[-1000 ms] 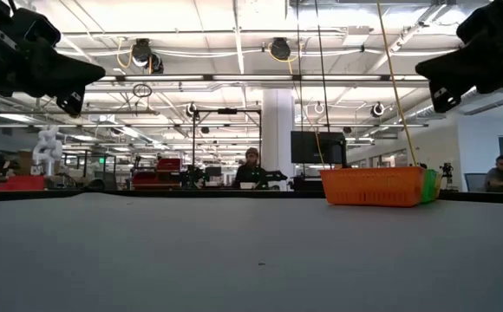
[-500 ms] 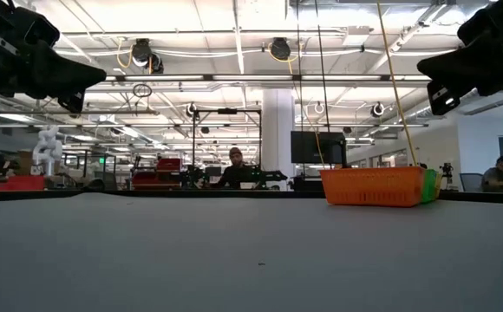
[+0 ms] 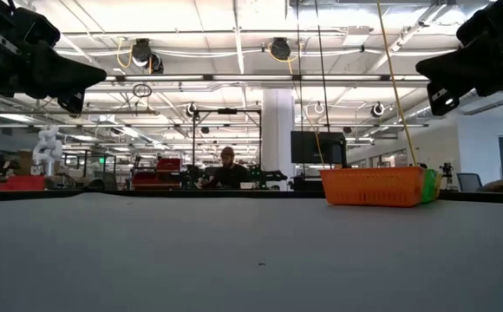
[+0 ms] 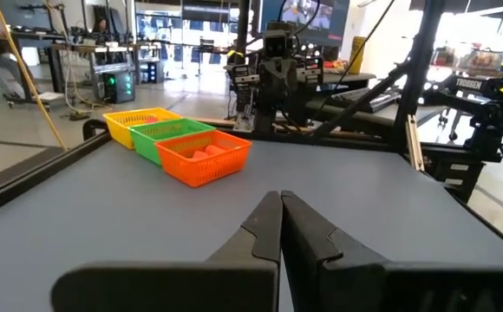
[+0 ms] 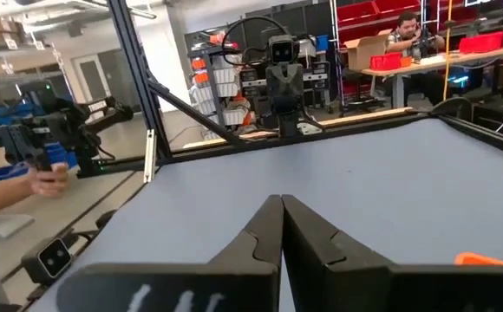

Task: Sort & place blocks by color
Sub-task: Return to Home Position

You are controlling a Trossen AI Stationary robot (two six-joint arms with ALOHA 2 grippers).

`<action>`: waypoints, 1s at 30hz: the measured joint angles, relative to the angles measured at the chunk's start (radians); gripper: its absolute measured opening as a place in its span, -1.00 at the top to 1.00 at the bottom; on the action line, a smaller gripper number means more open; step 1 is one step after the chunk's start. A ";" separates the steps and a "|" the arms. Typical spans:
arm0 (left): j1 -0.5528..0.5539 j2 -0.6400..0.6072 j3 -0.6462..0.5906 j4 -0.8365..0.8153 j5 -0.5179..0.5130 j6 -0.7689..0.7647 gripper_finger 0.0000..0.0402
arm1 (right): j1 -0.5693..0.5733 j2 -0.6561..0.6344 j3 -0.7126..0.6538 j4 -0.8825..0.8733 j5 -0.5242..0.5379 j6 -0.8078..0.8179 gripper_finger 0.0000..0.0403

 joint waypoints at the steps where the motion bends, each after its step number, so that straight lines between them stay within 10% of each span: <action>1: 0.000 0.000 0.000 0.001 0.000 0.000 0.98 | 0.000 0.000 0.000 0.003 0.000 0.000 1.00; 30: 0.000 0.000 -0.001 0.004 0.000 0.000 0.98 | 0.000 0.000 -0.001 0.027 0.000 0.000 1.00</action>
